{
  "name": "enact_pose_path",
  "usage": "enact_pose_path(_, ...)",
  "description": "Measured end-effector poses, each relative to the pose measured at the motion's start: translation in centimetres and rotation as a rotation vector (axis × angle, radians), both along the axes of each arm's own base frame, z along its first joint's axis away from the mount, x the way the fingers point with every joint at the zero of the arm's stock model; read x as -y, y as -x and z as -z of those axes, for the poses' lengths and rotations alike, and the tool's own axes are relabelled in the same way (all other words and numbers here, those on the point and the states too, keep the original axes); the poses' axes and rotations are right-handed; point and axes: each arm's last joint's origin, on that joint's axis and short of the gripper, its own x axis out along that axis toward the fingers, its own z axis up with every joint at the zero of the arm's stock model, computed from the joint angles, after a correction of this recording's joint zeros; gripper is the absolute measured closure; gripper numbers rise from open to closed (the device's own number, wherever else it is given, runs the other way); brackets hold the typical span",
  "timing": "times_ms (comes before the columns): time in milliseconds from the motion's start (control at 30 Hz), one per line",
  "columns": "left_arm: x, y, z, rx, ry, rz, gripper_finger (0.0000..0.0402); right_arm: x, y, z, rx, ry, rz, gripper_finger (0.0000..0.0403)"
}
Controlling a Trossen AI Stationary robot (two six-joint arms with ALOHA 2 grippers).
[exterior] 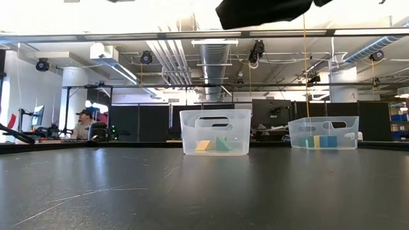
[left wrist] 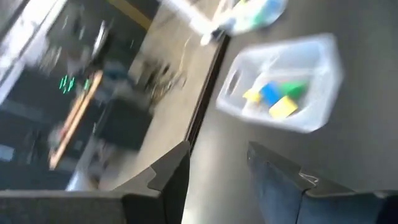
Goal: Sort blocks by size
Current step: Return to Home Position
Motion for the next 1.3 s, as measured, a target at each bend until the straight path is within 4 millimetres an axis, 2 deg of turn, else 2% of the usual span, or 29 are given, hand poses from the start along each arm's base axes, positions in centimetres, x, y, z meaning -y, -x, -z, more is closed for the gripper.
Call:
enact_pose_path(133, -4.3, -0.3, 3.0, -0.017, 0.05, -0.135, 0.0256, 1.4, 0.6, -0.7, 0.043, 0.19, 0.229, 0.0146)
enact_pose_path(267, -7.5, -0.4, 4.9, -0.01, 0.19, -0.114, 0.0256, 5.0, 0.4, -2.2, -0.031, 0.28, 0.299, 0.0152)
enact_pose_path(400, -10.2, -0.2, 5.3, 0.045, 0.321, 0.018, 0.0256, 9.2, 0.2, -3.4, -0.146, 0.21, 0.196, 0.0155)
enact_pose_path(533, -12.3, 1.9, 4.9, 0.121, 0.354, -0.004, 0.0256, 12.8, 1.8, -4.0, -0.161, 0.189, 0.219, 0.0155)
enact_pose_path(667, -12.5, 4.7, 4.2, 0.222, 0.423, 0.029, 0.0256, 15.1, 5.3, -2.9, -0.1, 0.142, 0.266, 0.0148)
enact_pose_path(867, -11.8, 8.2, 5.0, 0.423, 0.529, 0.169, 0.0256, 16.8, 11.4, 0.5, 0.116, 0.035, 0.244, 0.0135)
enact_pose_path(1100, -11.7, 9.9, 7.0, 0.608, 0.52, 0.303, 0.0256, 19.0, 16.1, 2.2, 0.331, -0.102, 0.112, 0.0121)
enact_pose_path(1300, -12.0, 11.2, 9.4, 0.723, 0.585, 0.367, 0.0256, 20.1, 19.1, 2.5, 0.439, -0.057, 0.094, 0.0111)
